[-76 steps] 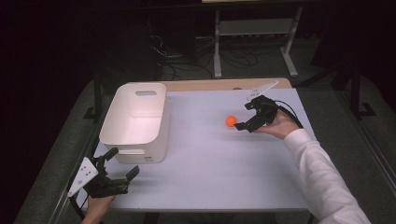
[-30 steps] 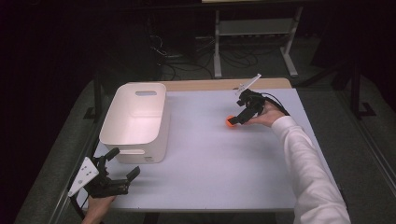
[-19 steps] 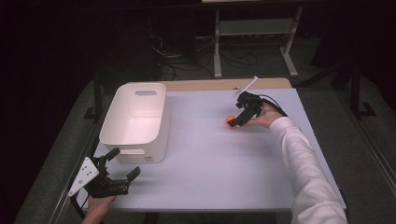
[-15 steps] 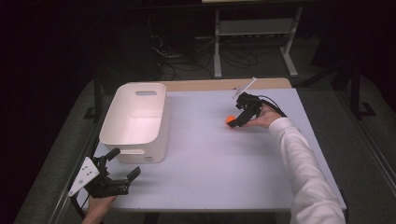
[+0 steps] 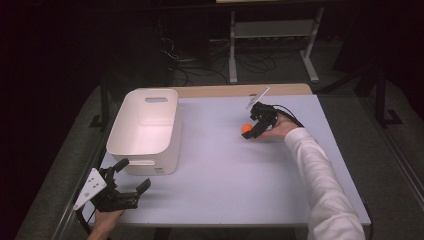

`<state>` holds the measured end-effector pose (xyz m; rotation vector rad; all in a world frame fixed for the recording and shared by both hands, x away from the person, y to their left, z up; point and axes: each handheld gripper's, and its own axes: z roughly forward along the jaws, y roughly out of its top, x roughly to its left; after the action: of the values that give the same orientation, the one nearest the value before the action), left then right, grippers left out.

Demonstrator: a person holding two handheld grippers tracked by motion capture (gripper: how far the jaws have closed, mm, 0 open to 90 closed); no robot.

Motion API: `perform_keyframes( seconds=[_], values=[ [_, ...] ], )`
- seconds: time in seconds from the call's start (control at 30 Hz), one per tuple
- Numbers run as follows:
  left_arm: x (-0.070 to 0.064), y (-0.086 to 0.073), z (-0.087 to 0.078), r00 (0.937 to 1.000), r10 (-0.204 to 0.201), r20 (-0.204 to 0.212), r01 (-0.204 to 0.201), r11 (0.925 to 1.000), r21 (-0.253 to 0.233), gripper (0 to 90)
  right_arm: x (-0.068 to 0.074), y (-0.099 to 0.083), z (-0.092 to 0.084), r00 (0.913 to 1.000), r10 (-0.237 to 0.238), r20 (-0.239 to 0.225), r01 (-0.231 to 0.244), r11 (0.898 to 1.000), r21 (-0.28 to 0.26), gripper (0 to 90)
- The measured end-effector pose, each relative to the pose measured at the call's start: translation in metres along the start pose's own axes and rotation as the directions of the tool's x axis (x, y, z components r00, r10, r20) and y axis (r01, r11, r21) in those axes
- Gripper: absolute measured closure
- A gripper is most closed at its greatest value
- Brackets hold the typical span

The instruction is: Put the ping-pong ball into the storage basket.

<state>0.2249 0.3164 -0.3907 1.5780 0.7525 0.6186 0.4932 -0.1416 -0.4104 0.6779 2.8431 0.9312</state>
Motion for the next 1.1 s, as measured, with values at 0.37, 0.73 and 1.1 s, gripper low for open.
perform_keyframes(
  seconds=[0.37, 0.73, 1.1],
  values=[
    [-0.0004, 0.0, 0.0004, 1.0, -0.002, 0.002, 0.002, 1.0, 0.005, 0.0, -0.002, -0.0035, 0.0012, 1.0, -0.008, -0.006, 0.008, 1.0, 0.021, 20.8],
    [-0.0004, 0.0, 0.0006, 1.0, -0.004, 0.005, 0.004, 1.0, 0.007, 0.0, -0.0032, -0.0039, 0.005, 0.9996, -0.024, 0.013, 0.023, 1.0, 0.021, 32.2],
    [-0.0006, -0.0002, 0.0014, 0.9999, -0.007, 0.011, 0.007, 0.9999, 0.011, 0.0, -0.0053, -0.0045, 0.0086, 0.9992, -0.027, 0.03, 0.026, 0.999, 0.026, 39.6]
  ],
)
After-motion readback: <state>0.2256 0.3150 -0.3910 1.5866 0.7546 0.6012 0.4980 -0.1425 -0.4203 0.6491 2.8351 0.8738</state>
